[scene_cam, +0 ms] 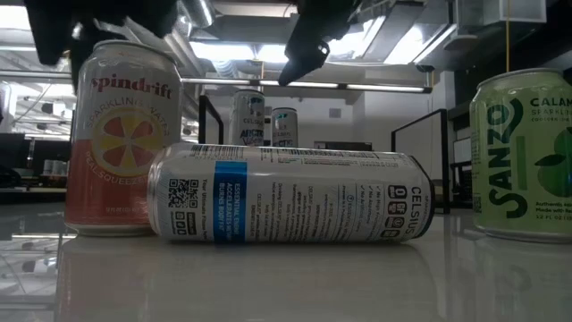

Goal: Place canned beverage on shelf
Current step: Put the white-blue soda can aligned with the other white-blue soda can on the shelf

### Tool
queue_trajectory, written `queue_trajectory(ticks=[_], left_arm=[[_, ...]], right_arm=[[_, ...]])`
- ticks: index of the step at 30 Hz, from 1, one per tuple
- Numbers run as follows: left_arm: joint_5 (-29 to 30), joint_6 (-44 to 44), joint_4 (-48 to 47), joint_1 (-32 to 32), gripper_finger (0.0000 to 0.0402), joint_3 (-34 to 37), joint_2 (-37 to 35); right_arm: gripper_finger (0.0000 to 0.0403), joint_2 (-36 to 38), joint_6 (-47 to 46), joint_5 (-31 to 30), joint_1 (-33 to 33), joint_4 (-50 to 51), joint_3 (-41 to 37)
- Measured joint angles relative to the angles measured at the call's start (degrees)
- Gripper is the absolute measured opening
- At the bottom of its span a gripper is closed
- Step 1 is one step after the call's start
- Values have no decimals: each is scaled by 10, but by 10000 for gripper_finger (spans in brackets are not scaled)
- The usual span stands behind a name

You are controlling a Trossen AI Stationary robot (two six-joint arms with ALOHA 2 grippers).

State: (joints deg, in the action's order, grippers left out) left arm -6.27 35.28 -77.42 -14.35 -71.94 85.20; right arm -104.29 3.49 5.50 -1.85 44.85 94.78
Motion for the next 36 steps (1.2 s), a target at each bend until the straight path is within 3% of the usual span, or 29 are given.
queue_trajectory(ticks=[11, 18, 36], left_arm=[[39, 246, 26, -6, 357, 0, -66], [76, 261, 93, -6, 357, 0, -77], [191, 261, 121, -6, 357, 0, -77]], right_arm=[[374, 0, 0, -10, 0, -5, 0], [374, 0, 0, -10, 0, -9, 0], [374, 0, 0, -10, 0, -15, 0]])
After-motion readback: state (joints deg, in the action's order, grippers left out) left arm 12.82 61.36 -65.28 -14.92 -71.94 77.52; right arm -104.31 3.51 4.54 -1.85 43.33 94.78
